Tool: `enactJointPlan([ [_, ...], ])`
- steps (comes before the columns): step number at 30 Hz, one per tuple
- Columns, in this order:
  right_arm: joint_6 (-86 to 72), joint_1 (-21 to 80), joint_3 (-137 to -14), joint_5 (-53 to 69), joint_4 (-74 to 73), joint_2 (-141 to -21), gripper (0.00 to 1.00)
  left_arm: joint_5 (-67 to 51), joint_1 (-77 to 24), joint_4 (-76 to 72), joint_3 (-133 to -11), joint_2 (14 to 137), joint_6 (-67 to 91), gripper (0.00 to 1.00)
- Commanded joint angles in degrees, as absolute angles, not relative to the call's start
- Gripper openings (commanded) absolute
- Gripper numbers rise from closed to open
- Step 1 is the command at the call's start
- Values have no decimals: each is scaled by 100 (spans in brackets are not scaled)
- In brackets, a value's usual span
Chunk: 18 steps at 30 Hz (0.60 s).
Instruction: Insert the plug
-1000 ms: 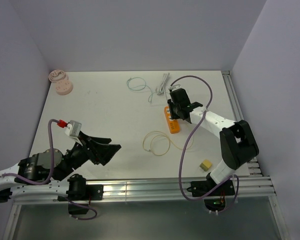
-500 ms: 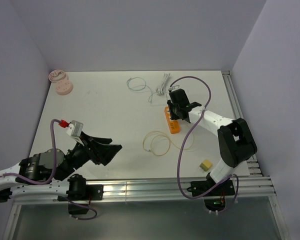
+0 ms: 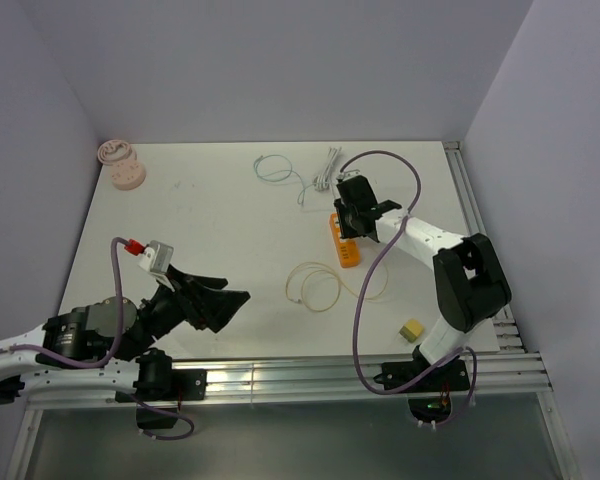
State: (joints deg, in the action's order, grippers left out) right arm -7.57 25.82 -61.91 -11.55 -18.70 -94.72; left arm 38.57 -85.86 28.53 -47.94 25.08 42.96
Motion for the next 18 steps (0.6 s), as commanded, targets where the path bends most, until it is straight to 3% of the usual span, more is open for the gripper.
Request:
enactJointPlan([
  [1, -817, 2522, -6477, -1195, -2478, -9659, 15, 3718, -8622, 2839, -5001, 2707, 4534, 86],
  [7, -835, 2523, -6776, -1204, -2505, -9572, 41, 3595, -8622, 2795, -5045, 2838, 4702, 87],
  [12, -800, 2522, -6882, -1116, -2505, -9396, 51, 3586, -8622, 2848, -5124, 3058, 4860, 88],
  [13, -809, 2522, -6899, -1160, -2514, -9369, 64, 3569, -8622, 2856, -5150, 3102, 4921, 88],
  [18, -738, 2531, -7023, -1037, -2575, -9115, 67, 3568, -8622, 2857, -5177, 3366, 5097, 88],
])
